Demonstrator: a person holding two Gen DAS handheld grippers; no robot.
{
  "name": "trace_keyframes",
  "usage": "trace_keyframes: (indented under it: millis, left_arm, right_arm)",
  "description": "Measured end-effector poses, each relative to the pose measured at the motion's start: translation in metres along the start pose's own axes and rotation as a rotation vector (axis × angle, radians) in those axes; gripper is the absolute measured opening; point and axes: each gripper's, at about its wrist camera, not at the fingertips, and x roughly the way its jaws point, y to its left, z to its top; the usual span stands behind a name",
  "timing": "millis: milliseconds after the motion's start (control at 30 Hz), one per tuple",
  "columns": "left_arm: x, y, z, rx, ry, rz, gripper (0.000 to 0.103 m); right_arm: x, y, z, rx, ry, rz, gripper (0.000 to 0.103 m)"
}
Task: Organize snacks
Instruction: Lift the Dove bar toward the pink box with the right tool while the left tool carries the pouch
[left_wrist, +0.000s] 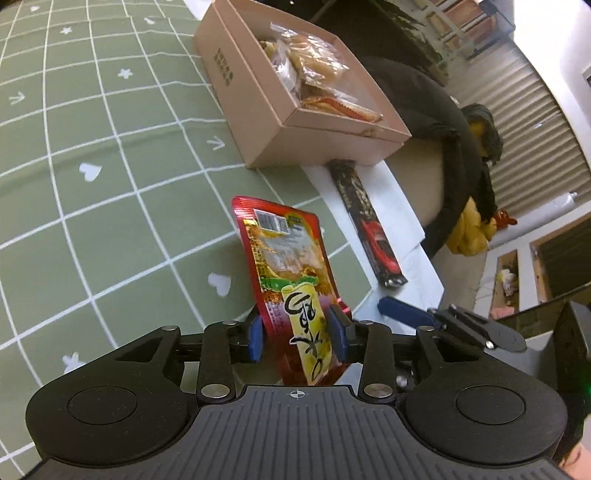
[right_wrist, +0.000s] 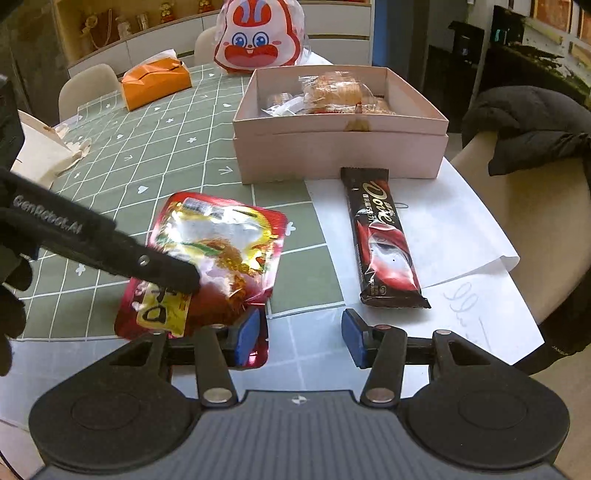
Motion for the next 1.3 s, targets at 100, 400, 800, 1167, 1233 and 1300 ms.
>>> trace_keyframes:
  millis: [100, 400, 800, 1167, 1233, 1300]
  left_arm:
    - [0.005, -0.01, 0.004, 0.007, -0.023, 0.02, 0.049]
    - [0.026, -0.027, 0.011, 0.046, 0.021, -0.016, 0.027]
    - [-0.003, -0.015, -0.001, 0.024, -0.019, 0.024, 0.027]
    - [-0.006, 0.001, -0.004, -0.054, -0.009, 0.009, 0.027]
    - [-0.004, 0.002, -0.003, -0.058, -0.007, 0.006, 0.027]
    - [-0.005, 0.002, -0.003, -0.06, -0.005, 0.004, 0.027]
  right_arm:
    - [0.0, -0.001, -0.001, -0.012, -0.008, 0.003, 0.05]
    - [0.0, -0.005, -0.004, -0.014, -0.032, 0.02, 0.05]
    - [0.024, -0.049, 0.05, 0.084, -0.086, -0.076, 0.05]
    - [0.067, -0.04, 0.075, 0.011, -0.056, -0.052, 0.045]
    - [0.061, -0.042, 0.073, 0.032, -0.045, -0.02, 0.04]
    - [0.053, -0.043, 0.067, 0.057, -0.038, 0.0, 0.04]
